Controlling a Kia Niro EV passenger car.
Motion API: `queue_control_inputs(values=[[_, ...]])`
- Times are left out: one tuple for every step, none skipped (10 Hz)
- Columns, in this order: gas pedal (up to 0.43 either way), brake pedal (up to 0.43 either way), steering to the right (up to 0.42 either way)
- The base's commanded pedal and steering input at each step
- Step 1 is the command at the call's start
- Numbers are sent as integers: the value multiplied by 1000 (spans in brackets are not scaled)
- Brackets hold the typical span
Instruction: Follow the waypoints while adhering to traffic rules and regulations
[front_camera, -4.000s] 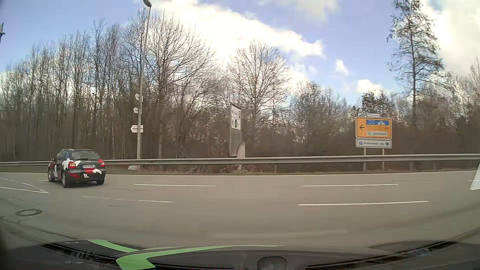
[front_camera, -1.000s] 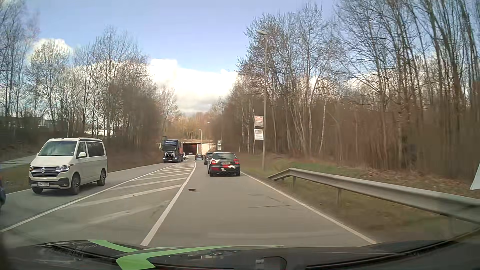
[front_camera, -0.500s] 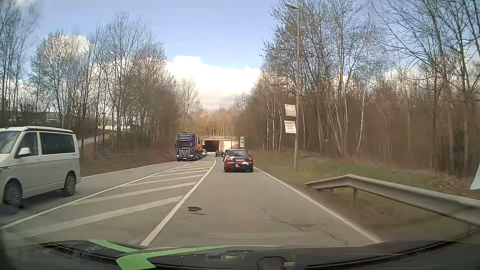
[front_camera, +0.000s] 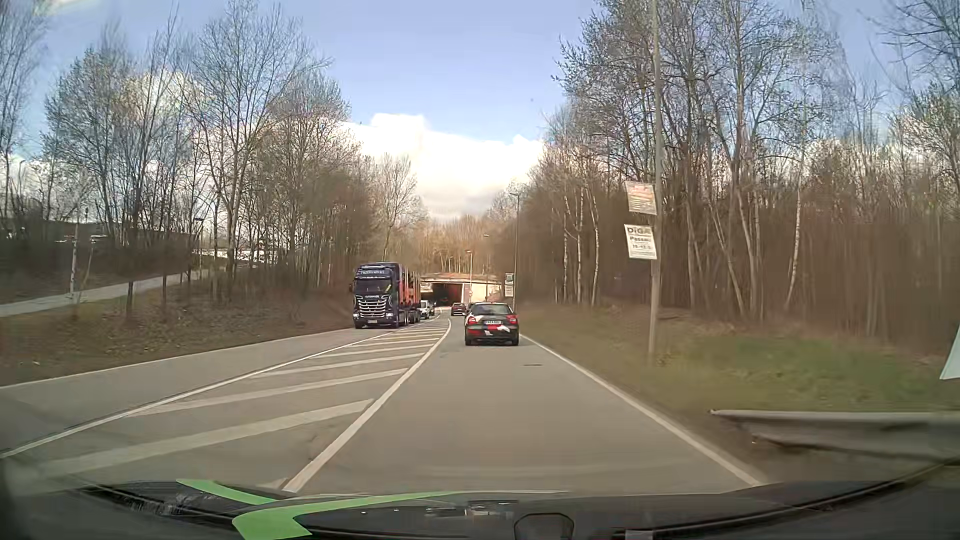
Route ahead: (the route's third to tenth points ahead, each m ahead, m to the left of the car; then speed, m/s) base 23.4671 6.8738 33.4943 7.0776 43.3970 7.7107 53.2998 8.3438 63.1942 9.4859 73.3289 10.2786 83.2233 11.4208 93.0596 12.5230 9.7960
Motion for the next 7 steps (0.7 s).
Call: queue_control_inputs(values=[[197,0,-13],[197,0,-10],[197,0,-11],[197,0,-11],[197,0,-11],[197,0,-11],[197,0,-11]])
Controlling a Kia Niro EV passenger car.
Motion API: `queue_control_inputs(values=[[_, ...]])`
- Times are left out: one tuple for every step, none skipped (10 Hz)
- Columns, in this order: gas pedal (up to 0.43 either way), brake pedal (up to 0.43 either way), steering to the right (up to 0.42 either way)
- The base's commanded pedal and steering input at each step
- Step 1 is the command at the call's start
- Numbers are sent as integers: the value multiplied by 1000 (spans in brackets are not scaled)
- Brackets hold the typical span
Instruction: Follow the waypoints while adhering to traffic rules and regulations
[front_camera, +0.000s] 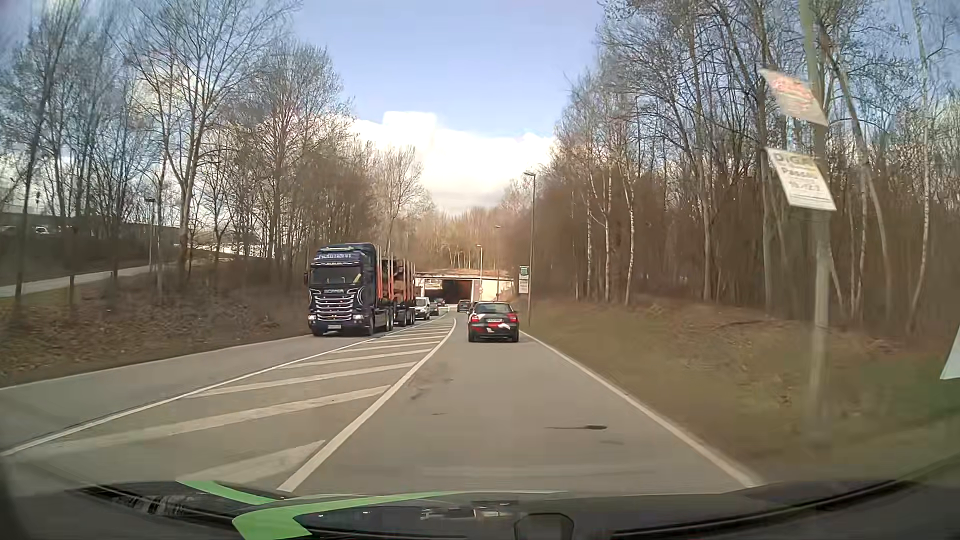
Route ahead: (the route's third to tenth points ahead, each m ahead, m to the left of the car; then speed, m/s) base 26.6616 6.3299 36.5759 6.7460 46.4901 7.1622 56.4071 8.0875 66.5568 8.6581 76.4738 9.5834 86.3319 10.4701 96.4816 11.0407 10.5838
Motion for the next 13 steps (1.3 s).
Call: queue_control_inputs(values=[[197,0,-11],[177,0,-11],[130,0,-9],[130,0,-7],[130,0,-7],[130,0,-7],[130,0,-7],[130,0,-7],[130,0,-6],[130,0,-6],[130,0,-5],[130,0,-5],[130,0,-5]])
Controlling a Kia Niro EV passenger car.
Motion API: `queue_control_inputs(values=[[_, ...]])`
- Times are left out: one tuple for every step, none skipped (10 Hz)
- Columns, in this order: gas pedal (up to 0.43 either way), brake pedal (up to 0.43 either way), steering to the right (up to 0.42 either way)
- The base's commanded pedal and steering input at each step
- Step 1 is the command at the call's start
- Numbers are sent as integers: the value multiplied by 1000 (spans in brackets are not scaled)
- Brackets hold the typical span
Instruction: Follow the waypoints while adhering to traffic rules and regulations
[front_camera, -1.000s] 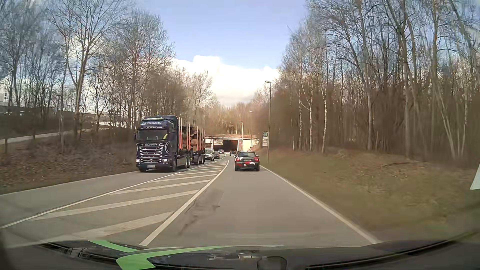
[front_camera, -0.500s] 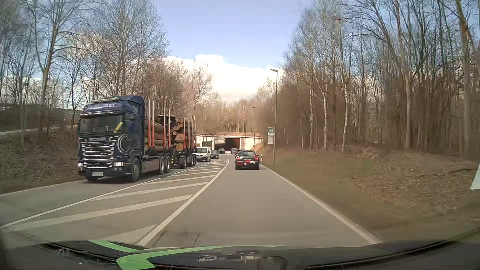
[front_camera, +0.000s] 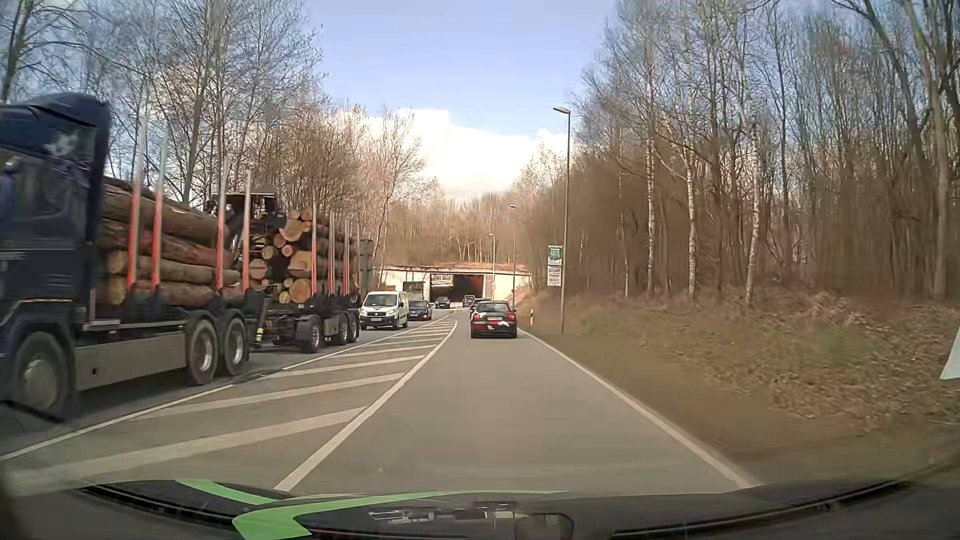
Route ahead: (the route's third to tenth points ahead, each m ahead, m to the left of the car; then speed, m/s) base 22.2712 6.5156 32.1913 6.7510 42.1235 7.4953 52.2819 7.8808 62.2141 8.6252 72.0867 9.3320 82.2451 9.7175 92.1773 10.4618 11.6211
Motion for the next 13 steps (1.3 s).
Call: queue_control_inputs(values=[[130,0,-5],[130,0,-5],[130,0,-5],[130,0,-6],[130,0,-6],[118,0,-6],[98,0,-6],[79,0,-7],[67,0,-7],[67,0,-7],[67,0,-6],[67,0,-7],[67,0,-7]])
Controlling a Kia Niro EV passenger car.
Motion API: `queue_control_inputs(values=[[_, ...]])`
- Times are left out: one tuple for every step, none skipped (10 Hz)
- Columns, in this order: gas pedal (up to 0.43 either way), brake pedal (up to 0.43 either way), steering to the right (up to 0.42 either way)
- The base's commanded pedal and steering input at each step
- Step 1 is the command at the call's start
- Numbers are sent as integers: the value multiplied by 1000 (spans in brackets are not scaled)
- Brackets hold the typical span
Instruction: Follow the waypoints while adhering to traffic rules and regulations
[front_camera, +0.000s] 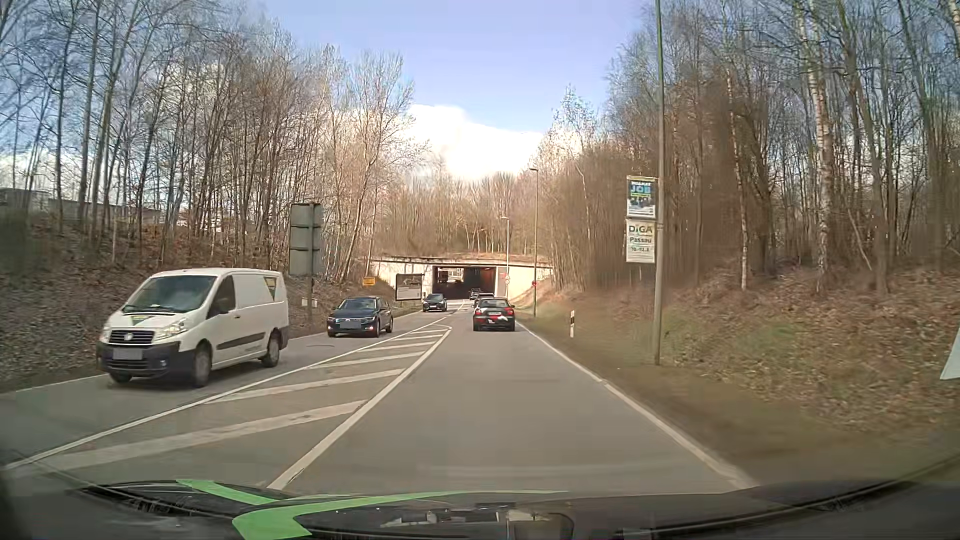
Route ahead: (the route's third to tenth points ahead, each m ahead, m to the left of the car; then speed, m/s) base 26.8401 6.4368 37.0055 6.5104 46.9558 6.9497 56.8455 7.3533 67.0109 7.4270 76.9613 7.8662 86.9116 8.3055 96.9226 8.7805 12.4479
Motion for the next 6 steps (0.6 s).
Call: queue_control_inputs(values=[[67,0,-7],[67,0,-7],[67,0,-7],[67,0,-7],[67,0,-7],[67,0,-6]])
